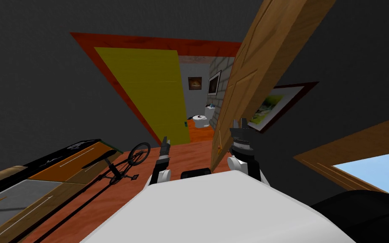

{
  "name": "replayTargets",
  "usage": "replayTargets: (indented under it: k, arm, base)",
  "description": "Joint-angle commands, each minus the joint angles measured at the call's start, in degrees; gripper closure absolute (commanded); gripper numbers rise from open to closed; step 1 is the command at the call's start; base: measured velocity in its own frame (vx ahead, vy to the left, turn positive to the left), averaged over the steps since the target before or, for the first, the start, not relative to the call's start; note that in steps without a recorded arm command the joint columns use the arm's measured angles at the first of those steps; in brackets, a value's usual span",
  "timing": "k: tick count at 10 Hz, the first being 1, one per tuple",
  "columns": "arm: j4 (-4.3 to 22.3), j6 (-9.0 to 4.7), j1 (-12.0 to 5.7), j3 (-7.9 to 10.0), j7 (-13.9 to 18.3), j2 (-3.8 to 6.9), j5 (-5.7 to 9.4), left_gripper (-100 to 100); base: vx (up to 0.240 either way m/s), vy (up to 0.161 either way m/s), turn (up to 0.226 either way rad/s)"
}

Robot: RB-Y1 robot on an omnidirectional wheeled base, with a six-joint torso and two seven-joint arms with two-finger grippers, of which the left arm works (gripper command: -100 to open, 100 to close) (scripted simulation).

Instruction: Pull the door open

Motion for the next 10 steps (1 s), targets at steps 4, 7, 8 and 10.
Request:
replayTargets:
  k: [4, 7, 8, 10]
  arm:
    - [5.76, -1.81, -0.85, -0.86, 0.11, 0.15, 0.19, -100]
    - [9.21, -2.88, -1.38, -1.44, 0.06, -0.03, 0.26, -100]
    - [10.07, -3.15, -1.51, -1.59, 0.05, -0.09, 0.27, -100]
    - [11.80, -3.68, -1.77, -1.88, 0.03, -0.20, 0.31, -100]
  base:
    - [0.126, 0.058, -0.015]
    - [0.097, 0.028, -0.017]
    - [0.096, 0.022, -0.009]
    - [0.076, 0.021, -0.013]
